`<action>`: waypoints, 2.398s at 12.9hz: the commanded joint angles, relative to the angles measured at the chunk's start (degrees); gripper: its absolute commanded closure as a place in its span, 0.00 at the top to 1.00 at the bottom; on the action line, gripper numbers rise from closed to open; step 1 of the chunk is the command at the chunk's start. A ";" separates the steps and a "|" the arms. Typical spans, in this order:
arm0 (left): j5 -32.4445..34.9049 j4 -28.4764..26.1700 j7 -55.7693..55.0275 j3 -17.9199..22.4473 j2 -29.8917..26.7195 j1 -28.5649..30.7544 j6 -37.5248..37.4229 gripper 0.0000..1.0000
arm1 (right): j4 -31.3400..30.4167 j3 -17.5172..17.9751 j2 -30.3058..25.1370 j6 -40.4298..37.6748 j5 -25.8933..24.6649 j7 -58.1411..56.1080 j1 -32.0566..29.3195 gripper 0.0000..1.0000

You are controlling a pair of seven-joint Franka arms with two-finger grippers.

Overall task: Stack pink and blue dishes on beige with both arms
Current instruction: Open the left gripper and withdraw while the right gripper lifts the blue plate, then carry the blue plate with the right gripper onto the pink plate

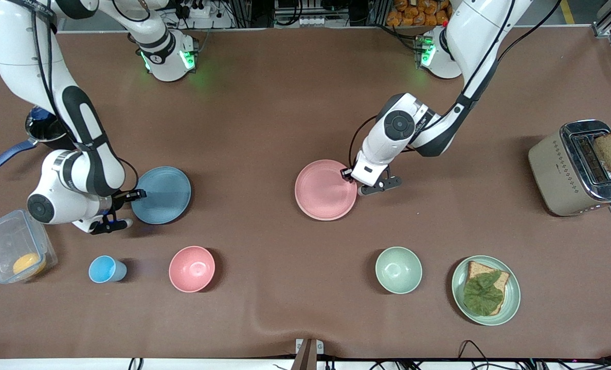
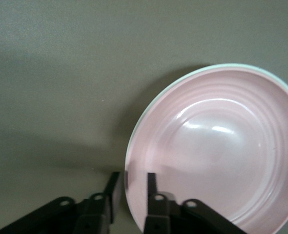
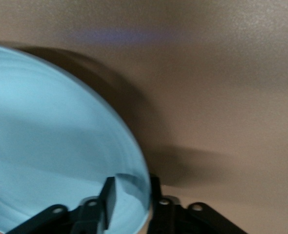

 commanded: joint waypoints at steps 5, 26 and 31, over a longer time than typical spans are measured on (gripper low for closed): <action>2.26 4.62 -4.36 0.63 -17.94 1.26 -13.56 1.00 | 1.11 1.23 -2.61 -4.59 0.90 -2.32 -0.40 0.00; -6.35 33.91 41.98 21.99 -25.61 9.71 -56.58 1.00 | 14.65 4.75 -5.87 -10.79 18.74 45.74 29.99 0.00; -6.26 33.73 40.21 21.90 -26.05 9.98 -56.05 1.00 | 16.41 4.58 -1.75 0.47 17.78 46.28 36.41 0.00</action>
